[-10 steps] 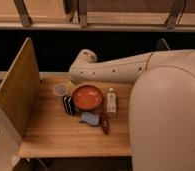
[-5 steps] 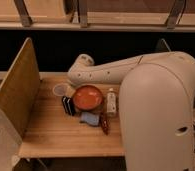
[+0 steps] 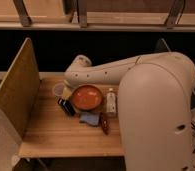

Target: Knock the eraser over

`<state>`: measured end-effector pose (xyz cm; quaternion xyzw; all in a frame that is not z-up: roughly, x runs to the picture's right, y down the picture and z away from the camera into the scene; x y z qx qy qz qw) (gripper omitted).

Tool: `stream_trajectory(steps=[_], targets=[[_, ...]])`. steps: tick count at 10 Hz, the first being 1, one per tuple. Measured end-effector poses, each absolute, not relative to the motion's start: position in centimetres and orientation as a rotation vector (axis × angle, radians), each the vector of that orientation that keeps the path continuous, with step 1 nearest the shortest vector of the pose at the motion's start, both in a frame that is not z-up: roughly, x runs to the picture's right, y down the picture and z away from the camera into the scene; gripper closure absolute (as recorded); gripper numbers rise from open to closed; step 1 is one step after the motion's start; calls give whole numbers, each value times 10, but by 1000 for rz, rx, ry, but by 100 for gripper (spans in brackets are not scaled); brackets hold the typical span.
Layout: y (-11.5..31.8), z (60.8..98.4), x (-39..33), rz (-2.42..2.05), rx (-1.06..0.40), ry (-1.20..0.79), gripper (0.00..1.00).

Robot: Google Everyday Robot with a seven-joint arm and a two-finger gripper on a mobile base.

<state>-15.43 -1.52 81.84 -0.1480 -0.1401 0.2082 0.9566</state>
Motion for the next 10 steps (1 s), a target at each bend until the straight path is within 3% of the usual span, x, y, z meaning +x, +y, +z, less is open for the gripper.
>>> stream_trajectory(steps=[6,10], targets=[[-16,786,-169,455,-288,-387,20],[-63,804,-84,490,-129,-261,20]])
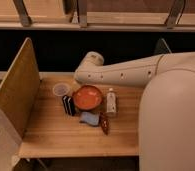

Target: Knock the eraser over

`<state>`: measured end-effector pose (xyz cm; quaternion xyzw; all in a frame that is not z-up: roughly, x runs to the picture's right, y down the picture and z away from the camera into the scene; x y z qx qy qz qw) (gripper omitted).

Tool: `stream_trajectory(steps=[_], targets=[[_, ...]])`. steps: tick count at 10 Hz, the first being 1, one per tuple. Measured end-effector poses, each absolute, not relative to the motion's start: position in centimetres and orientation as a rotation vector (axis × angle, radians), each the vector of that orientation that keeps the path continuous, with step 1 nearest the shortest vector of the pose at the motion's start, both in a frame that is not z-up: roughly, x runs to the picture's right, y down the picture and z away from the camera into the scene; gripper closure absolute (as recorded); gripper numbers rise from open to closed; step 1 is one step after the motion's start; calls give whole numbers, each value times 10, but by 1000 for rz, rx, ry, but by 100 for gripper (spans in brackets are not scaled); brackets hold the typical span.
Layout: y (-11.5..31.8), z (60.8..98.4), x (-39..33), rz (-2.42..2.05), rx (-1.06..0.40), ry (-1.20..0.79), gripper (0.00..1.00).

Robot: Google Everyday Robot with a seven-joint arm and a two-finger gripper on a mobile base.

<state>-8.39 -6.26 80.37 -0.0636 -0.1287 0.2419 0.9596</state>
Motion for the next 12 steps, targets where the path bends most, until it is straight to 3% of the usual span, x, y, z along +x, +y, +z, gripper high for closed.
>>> stream_trajectory(steps=[5,9,12], targets=[[-45,833,-133,468,-143,-315,20],[0,823,-190,411,-231,-380,20],[9,811,-199,387,-253,-392,20]])
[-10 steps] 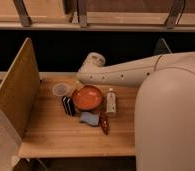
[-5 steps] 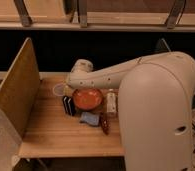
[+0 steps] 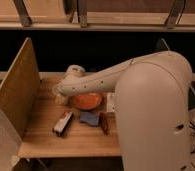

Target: Knock the eraser over

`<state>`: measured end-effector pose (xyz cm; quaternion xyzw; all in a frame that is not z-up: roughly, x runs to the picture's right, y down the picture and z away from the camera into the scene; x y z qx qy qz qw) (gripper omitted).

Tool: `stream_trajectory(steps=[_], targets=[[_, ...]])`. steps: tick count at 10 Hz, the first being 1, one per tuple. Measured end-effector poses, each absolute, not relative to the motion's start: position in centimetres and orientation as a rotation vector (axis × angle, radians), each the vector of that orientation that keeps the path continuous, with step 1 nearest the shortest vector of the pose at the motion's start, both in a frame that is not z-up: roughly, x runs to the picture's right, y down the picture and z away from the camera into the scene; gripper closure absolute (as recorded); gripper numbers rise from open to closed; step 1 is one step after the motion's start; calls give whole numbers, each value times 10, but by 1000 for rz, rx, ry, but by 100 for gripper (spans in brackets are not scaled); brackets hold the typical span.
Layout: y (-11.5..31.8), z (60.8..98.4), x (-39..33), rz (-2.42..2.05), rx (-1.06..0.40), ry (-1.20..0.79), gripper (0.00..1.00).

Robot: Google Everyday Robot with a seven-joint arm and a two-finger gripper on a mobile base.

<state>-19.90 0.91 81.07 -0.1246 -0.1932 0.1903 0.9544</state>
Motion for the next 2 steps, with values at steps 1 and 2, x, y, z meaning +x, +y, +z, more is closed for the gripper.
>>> stream_trajectory(steps=[1,2], targets=[[0,797,-208,375,-238,-422,20],[-13,786,-209,376,-214,-439,20]])
